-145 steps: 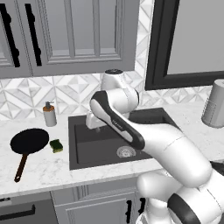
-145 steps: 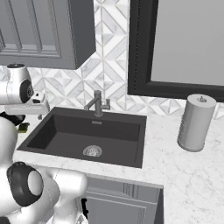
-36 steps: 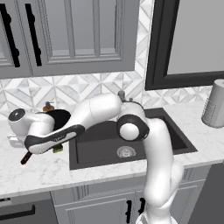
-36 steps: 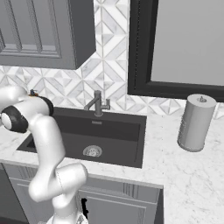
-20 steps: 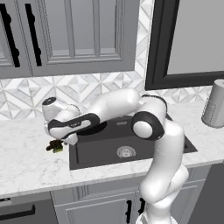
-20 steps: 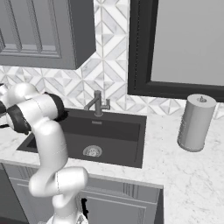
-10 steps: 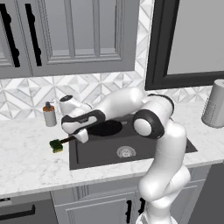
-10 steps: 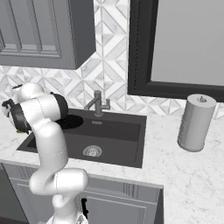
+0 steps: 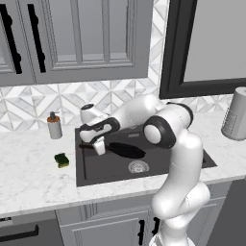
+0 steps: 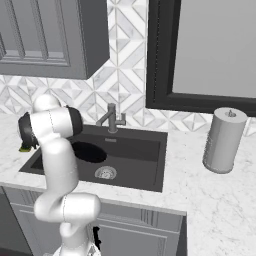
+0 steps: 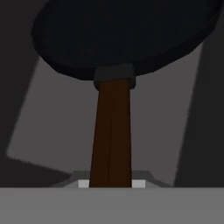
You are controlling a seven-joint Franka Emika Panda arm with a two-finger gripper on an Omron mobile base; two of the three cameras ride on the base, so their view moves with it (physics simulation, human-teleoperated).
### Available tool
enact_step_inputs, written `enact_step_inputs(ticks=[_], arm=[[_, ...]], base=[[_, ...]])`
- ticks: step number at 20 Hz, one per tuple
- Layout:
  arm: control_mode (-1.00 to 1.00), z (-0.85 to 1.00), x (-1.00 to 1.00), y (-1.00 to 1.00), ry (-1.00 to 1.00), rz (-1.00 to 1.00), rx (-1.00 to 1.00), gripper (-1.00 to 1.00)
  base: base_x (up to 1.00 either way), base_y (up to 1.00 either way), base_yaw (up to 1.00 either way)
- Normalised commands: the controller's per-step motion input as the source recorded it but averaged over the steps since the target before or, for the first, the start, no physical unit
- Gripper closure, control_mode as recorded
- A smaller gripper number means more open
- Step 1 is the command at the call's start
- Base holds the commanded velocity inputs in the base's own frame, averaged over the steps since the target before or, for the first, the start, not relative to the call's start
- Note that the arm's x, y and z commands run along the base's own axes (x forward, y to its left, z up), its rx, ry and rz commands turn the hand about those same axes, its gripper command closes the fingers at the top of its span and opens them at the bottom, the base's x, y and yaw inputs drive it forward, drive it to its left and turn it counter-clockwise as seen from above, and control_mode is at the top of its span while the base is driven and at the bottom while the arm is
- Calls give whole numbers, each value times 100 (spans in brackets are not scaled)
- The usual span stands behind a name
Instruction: Pick the pan and sponge and place them into the sink. Then turn on the water.
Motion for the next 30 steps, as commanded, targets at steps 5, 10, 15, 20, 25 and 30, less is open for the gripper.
enact_step_inputs(ticks=[5, 10, 15, 20, 25, 30], arm=[[-100, -30, 15, -51, 0, -24, 0, 100], [-100, -34, 15, -42, 0, -19, 0, 100], [-100, -36, 14, -39, 0, -12, 0, 100], [-100, -44, 16, -14, 0, -1, 0, 100], [-100, -50, 13, -2, 0, 0, 0, 100], [-100, -47, 17, -6, 0, 0, 0, 100]], base=[[0, 0, 0], [0, 0, 0], [0, 0, 0], [0, 0, 0], [0, 0, 0], [0, 0, 0]])
